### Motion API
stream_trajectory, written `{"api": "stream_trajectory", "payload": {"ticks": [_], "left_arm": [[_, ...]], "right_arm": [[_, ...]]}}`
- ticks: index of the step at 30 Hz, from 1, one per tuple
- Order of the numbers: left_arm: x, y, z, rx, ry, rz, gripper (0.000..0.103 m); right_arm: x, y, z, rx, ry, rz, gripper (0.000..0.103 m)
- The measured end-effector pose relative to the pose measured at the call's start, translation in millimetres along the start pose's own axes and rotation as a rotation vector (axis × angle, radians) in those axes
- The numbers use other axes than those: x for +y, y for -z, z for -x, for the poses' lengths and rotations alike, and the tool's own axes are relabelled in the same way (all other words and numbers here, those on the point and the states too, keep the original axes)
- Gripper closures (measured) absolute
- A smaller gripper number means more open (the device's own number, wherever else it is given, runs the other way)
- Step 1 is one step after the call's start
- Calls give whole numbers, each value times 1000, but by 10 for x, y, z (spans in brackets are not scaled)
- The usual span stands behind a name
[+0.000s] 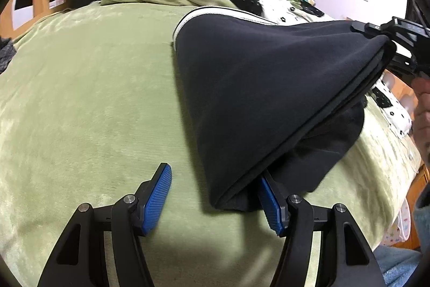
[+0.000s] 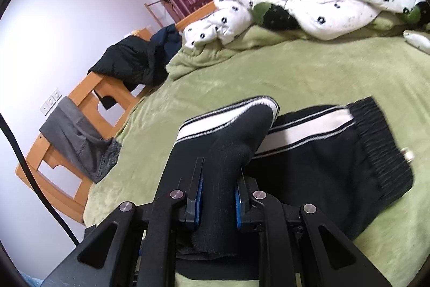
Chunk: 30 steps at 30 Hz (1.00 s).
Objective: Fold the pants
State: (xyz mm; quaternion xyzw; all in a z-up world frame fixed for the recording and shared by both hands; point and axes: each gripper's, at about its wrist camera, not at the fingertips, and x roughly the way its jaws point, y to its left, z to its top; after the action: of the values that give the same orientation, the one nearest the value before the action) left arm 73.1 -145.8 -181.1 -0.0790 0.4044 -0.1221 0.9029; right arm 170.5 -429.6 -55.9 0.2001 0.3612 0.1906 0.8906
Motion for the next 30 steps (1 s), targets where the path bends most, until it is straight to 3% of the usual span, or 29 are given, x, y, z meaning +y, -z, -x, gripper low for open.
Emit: {"api": "stream_trajectory", "payload": {"ticks": [6,10,13,18,23,25,30], "left_arm": [[-172,-23,83,-14,10,-105,42],[-276,-37,112,2,65,-159,42],[-361,-18,149,9,99,-213,42],[-403,16,189,46,157,-270,42],[-478,-40,68,85,188,-242,42],[-516,-75,14,82,169,-233,42],[-553,-114,-202,103,109,-101,44]], "right_arm": [[-387,-106,308,-70,56,-26,87],[-684,-80,487,-105,115,-38,87],[-927,61,468,-81,204,-37,87],[-1351,349,165,42,317,-87,86],[-1345,390,166,40,324,-91,85],[-1330,408,146,37,340,-91,85],[-1325,455,197,32,351,-99,84]]}}
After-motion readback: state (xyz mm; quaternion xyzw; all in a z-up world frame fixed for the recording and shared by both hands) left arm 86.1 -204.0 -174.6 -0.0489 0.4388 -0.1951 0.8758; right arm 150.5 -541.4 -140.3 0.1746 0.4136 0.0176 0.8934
